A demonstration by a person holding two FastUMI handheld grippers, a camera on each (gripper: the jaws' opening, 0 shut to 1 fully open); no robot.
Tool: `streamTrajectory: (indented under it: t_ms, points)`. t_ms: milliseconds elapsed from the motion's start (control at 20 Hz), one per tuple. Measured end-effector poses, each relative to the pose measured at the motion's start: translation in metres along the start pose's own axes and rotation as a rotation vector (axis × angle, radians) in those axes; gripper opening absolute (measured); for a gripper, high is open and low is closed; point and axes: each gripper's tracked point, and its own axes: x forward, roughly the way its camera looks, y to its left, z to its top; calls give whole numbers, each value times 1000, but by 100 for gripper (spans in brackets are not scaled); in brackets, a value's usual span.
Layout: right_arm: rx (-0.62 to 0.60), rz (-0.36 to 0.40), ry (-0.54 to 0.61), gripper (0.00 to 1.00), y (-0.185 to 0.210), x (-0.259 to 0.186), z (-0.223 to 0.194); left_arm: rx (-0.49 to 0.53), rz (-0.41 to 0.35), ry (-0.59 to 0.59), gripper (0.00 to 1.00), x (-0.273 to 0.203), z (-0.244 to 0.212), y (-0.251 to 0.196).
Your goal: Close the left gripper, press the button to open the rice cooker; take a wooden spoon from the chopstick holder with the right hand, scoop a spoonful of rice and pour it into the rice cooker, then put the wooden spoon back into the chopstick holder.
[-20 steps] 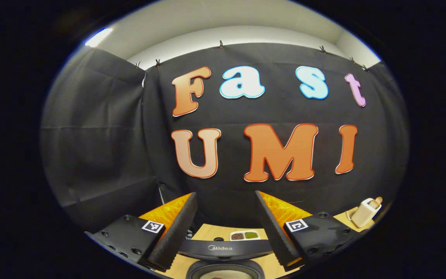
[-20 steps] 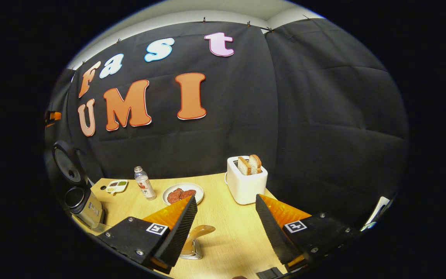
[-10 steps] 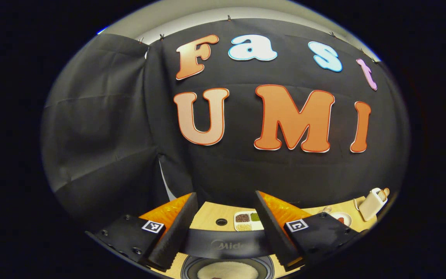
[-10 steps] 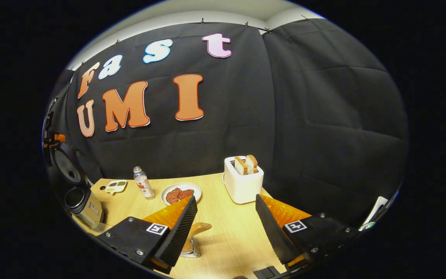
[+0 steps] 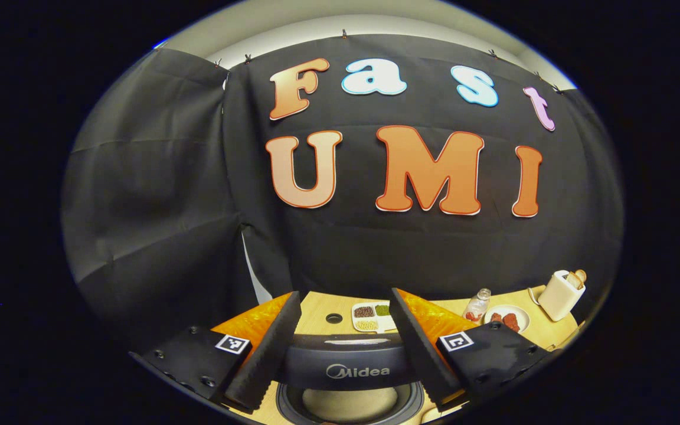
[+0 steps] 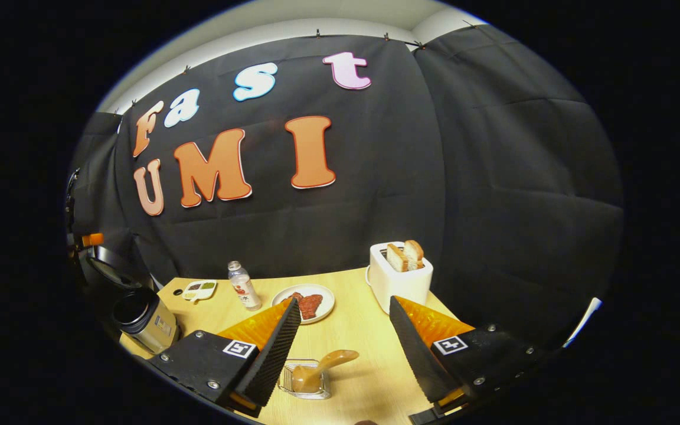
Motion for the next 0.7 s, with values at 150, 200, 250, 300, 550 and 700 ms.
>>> streamTrajectory:
  t_ms: [150,200,250,300,550,700]
  points:
    - [-11,38,11,94,12,4,-7,15,1,8,96,-21,-33,-3]
    - [-10,47,13,94,15,6,-8,18,5,17,96,-26,-47,-3]
    - [-6,54,16,94,17,6,-9,13,5,34,100,-30,-62,-5]
    - [-1,59,18,94,18,7,-12,6,13,53,100,-34,-79,-6]
    - [13,68,27,94,16,7,-17,36,37,33,96,-37,-127,-5]
    - [22,59,32,93,10,5,-21,33,61,10,96,-35,-138,-2]
